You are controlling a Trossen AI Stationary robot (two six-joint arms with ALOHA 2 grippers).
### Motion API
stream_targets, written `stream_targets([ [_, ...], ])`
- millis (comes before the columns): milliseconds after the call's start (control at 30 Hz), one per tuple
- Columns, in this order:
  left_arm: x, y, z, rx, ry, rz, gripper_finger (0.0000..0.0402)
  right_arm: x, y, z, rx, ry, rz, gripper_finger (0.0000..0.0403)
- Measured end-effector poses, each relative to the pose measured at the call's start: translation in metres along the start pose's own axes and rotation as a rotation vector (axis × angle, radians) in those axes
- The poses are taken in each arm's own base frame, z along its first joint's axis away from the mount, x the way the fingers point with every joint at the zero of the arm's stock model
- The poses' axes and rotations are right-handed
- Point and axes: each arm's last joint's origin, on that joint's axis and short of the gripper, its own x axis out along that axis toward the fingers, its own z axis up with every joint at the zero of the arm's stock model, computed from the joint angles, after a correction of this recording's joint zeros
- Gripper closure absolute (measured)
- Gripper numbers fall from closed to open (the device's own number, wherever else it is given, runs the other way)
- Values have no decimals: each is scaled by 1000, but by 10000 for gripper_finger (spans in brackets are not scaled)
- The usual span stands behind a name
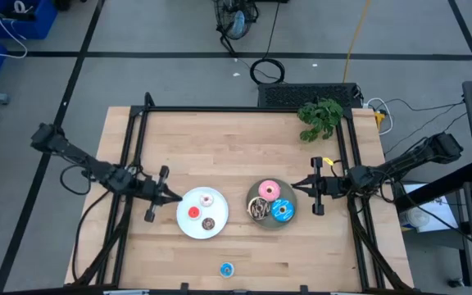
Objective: Pick & Place donuts
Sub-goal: Put the small blue donut on the white plate
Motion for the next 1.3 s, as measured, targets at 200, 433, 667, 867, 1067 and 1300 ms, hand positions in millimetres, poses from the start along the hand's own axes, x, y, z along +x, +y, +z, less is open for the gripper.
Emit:
stream_targets([
  [200,-10,9,-5,-42,14,48,398,0,1,-2,-11,24,8,403],
  [433,-16,12,0,-70,-31,62,394,0,1,-3,-14,33,11,403],
  [667,-15,12,1,-85,-45,79,381,0,1,-3,-14,33,10,403],
  [867,-15,13,2,-131,-54,88,368,0,1,-3,-14,33,10,403],
  [1067,-15,13,0,-140,-34,114,367,0,1,-3,-14,32,10,403],
  [1300,-16,17,-5,-182,-4,231,366,0,1,-3,-13,29,9,403],
])
